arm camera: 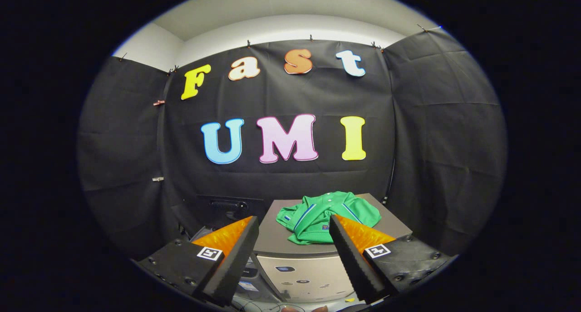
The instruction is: Put the clothes into the washing machine and then close the washing machine lid.
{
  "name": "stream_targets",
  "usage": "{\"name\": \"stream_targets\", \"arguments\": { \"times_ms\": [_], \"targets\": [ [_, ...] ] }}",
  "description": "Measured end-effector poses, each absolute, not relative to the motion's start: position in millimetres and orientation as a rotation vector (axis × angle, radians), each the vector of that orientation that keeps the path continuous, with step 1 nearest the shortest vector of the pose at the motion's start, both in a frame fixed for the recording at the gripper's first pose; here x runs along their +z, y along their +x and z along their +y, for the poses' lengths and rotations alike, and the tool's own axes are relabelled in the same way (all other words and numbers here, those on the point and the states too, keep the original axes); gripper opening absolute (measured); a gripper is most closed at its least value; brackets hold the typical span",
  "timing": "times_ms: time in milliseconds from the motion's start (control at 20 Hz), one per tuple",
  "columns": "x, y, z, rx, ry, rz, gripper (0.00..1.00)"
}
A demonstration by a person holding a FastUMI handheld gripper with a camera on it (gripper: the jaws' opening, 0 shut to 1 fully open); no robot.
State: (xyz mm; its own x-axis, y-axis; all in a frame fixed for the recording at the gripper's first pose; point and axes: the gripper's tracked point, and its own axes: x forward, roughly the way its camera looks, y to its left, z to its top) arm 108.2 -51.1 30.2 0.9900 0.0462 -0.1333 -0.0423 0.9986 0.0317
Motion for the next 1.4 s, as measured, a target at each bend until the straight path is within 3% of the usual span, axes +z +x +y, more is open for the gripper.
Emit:
{"name": "stream_targets", "arguments": {
  "times_ms": [250,650,1050,1200,1350,1400],
  "targets": [
    [11.5,184.4,-54.7,0.030,-0.017,0.259,0.98],
    [-40.1,301.9,-108.4,-0.111,-0.155,0.539,0.98],
    [-108.2,346.7,-137.2,-0.159,-0.131,0.806,0.98],
    [-128.0,338.3,-133.9,-0.113,-0.137,0.914,0.99],
    [-131.6,339.6,-129.2,-0.091,-0.090,0.924,0.80],
    [-132.5,338.7,-129.4,-0.101,-0.070,0.918,0.60]
  ]
}}
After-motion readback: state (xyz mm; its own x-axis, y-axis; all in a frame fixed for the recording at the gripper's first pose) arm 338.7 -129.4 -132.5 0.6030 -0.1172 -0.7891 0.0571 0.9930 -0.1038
